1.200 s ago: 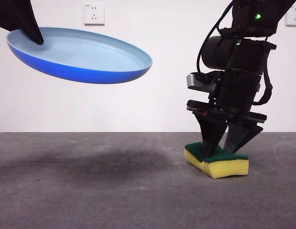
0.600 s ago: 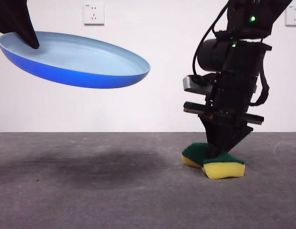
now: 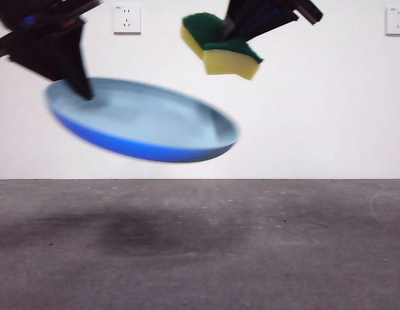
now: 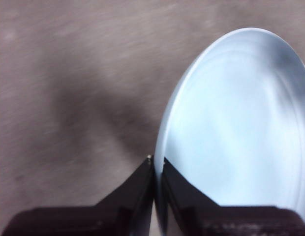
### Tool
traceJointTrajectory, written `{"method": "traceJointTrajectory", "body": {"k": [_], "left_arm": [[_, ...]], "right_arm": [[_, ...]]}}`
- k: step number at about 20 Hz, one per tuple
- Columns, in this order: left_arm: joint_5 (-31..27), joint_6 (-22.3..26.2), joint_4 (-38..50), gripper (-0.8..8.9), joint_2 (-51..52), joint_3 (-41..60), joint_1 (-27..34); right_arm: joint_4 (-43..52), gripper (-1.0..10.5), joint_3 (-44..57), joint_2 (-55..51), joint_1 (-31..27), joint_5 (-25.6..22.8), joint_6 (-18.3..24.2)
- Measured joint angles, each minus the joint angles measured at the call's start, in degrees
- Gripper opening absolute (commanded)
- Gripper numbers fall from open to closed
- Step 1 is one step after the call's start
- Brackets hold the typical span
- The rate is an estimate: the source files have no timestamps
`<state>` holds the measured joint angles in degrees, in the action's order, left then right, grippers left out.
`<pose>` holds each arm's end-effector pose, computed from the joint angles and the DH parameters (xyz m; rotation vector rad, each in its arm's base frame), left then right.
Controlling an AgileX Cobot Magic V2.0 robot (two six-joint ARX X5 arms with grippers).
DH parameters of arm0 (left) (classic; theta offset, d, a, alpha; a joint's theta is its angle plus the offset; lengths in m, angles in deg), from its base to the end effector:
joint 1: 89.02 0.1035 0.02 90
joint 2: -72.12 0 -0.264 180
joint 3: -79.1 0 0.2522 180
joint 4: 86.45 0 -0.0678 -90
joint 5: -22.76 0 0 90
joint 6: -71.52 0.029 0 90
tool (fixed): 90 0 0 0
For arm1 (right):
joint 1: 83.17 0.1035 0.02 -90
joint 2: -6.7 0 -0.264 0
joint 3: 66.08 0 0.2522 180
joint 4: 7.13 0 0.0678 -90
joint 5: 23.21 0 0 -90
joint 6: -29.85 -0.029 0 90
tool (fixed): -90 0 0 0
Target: Pick up the plate,pick up the cloth,clean the plate with the cloth
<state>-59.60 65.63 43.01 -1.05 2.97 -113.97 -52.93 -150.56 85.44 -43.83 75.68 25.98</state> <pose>0.2346 -0.1134 0.2979 0.0323 0.8574 -0.4916 0.2239 0.1893 0.3256 -0.1279 0.7205 0.7818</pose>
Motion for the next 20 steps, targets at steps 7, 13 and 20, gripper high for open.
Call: {"method": "traceJointTrajectory", "body": {"k": [7, 13, 20], "left_arm": [[-1.2, -3.4, 2.9, -0.09, 0.0, -0.2, -7.7], [-5.2, -4.3, 10.6, -0.09, -0.3, -0.3, -7.7], [-5.0, -4.3, 6.6, -0.09, -0.2, -0.5, -6.4]], "right_arm": [[0.7, -0.2, 0.0, 7.3, 1.9, 0.4, -0.4], [-1.6, -0.2, -0.1, 8.9, 8.0, 4.1, -0.9], [-15.0, -0.2, -0.2, 9.0, 8.6, -23.6, 0.5]]}}
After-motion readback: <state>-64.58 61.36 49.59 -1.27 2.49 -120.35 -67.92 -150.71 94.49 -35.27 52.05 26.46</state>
